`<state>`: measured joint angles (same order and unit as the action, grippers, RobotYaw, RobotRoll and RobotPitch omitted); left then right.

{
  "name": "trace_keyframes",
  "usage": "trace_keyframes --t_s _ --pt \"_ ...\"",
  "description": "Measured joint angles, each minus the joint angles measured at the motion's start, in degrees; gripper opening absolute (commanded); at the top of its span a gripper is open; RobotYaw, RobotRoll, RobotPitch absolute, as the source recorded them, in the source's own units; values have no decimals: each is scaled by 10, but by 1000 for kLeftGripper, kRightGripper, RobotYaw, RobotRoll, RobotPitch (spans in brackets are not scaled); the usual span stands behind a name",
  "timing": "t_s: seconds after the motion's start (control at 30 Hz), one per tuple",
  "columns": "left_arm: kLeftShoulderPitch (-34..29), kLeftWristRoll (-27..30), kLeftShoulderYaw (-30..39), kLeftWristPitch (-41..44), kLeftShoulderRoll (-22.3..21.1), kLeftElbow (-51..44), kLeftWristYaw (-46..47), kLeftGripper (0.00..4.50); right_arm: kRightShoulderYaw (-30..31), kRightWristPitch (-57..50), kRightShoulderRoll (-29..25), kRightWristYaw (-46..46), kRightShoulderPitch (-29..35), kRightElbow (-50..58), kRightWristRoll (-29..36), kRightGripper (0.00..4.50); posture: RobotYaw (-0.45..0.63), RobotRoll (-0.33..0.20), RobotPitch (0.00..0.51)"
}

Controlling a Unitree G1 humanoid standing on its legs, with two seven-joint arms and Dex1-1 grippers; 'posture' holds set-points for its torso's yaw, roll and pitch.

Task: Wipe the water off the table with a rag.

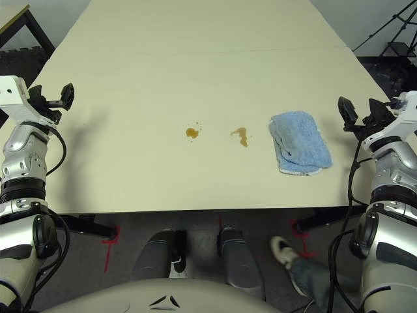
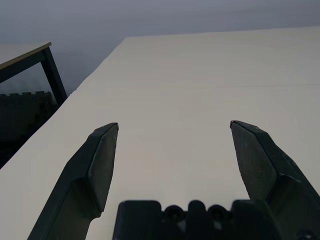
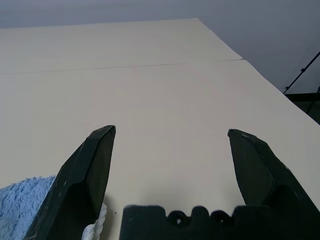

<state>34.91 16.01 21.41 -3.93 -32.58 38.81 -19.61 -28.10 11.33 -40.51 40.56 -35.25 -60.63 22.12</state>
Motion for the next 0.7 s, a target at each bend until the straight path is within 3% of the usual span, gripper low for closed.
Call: trace_keyframes --t_s 0.4,0.7 --pt "-1 0 -1 1 7 -3 -2 4500 0 0 0 0 -2 -1 -1 4478 -59 0 154" --pt "-3 20 -17 51 6 -52 -94 4500 0 -2 0 1 1 4 2 4478 -87 0 154"
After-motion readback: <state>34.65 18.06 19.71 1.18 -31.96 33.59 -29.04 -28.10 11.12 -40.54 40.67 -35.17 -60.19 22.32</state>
